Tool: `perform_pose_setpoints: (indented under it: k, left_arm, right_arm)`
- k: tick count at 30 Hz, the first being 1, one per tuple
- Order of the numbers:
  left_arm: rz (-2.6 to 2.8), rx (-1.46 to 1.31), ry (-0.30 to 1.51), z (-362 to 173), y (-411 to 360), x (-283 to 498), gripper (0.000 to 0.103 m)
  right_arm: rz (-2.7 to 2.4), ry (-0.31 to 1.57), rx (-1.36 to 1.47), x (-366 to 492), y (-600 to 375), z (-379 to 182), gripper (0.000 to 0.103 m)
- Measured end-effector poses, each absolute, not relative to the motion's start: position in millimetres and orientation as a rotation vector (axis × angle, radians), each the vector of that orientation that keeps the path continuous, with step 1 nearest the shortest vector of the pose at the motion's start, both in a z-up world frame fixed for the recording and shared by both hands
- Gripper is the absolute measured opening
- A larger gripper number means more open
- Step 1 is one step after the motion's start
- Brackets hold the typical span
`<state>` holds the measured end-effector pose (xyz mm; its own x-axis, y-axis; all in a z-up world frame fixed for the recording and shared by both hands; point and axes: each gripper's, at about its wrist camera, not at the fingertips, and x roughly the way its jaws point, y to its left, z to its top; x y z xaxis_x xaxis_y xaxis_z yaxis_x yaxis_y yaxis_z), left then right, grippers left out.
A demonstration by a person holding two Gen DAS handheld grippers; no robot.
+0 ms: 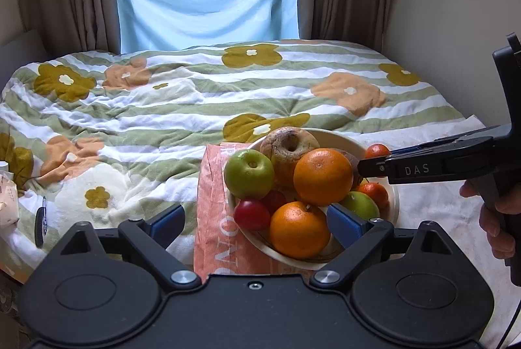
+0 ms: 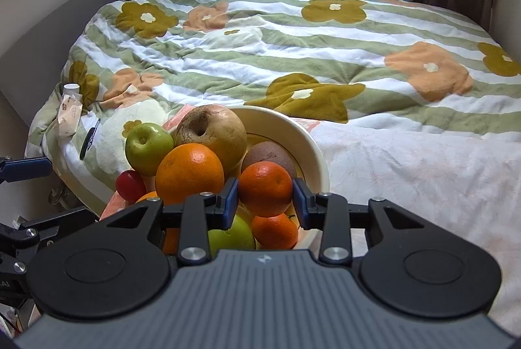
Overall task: Organize fruits
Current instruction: 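Open both tools to release the tomato and tangerine into the bowl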
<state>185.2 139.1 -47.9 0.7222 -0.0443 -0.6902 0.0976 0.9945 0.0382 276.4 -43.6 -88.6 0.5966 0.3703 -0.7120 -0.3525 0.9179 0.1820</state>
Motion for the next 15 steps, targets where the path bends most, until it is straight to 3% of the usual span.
perform_pose_setpoints:
  k: [4, 7, 9, 11, 15]
  left_arm:
    - [-0.094, 0.085, 0.757, -50.0, 139.7, 184.0, 0.096]
    - [-0.1, 0.096, 0.75, -50.0, 139.7, 182.8, 0.096]
    - [-0.102, 0.1, 0.749, -50.3, 140.2, 181.3, 0.096]
    - [-0.101, 0.104, 0.749, -50.3, 139.4, 179.5, 0.096]
    - [-0.093, 0.1, 0.751, -47.1, 136.6, 174.4, 0.096]
  right_arm:
    - [0.44, 0.816, 0.022, 273.1, -41.8, -93.2, 0.053]
    - [0.424, 0.8, 0.027, 270.1, -42.3, -93.9, 0.067]
    - [0.403, 0.786, 0.031, 267.7, -45.7, -93.2, 0.085]
    - [0.408, 0.76, 0.064, 263.8, -53.3, -90.7, 0.097]
    - [0.387, 0.745, 0.051, 256.1, -60.2, -83.2, 0.098]
